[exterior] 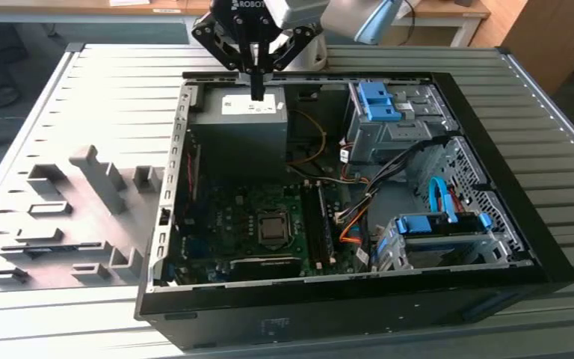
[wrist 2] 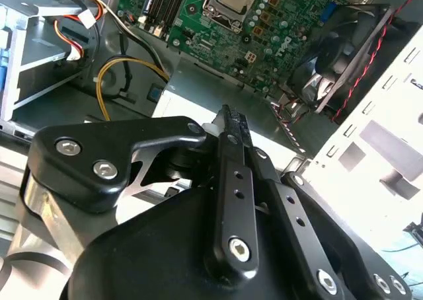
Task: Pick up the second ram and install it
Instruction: 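Reach for the second ram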
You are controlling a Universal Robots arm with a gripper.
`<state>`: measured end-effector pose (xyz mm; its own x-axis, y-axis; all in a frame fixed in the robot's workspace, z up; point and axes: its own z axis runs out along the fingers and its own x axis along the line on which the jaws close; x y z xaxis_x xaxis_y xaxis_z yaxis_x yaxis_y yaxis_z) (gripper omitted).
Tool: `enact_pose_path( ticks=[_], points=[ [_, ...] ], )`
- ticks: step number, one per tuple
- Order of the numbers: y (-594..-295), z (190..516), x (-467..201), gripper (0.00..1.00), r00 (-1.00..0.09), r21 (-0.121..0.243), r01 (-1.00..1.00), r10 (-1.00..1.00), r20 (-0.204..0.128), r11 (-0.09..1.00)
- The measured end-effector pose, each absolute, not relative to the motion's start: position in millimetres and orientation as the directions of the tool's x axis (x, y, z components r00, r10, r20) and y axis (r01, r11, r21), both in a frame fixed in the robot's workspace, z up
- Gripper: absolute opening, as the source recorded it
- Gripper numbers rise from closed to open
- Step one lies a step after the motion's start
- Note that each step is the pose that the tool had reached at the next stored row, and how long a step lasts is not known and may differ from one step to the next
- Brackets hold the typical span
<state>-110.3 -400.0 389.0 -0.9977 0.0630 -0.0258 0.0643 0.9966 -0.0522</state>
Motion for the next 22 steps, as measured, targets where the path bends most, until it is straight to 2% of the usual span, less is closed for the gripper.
enact_pose_path(
  ticks=[22],
  points=[
    [-400.2,389.0,-199.8,0.10,-0.998,-0.052,0.064,0.063,-0.030,0.997]
  ],
)
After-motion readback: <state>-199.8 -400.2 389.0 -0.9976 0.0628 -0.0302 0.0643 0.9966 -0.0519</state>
